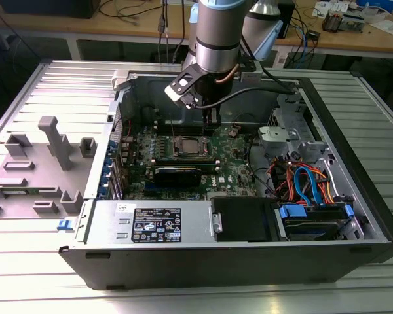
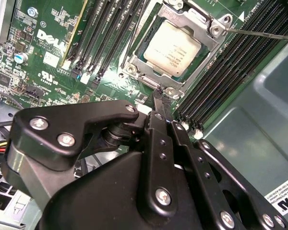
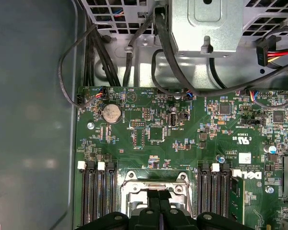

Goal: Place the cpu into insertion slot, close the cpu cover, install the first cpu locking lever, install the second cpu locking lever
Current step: 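Close the cpu cover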

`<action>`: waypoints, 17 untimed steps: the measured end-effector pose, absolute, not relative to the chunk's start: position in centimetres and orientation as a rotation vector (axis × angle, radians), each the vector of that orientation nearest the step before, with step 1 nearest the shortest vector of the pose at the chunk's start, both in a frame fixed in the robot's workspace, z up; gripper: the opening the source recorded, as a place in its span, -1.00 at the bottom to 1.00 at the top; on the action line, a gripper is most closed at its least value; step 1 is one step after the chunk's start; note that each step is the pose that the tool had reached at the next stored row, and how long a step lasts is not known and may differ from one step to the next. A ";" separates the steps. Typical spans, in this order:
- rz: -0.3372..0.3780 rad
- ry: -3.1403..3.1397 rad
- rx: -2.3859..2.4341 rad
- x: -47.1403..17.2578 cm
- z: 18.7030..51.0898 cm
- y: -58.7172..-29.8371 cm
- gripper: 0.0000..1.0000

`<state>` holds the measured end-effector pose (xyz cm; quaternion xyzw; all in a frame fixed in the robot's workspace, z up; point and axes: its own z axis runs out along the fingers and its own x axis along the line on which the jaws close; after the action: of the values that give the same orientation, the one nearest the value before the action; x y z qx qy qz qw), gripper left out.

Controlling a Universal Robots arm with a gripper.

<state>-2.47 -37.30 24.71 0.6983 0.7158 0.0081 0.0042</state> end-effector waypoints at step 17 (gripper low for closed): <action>0.025 2.243 2.188 -5.0 24.5 -37.3 -0.79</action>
<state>-5.03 -37.30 24.51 0.6982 0.7159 0.0081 0.0042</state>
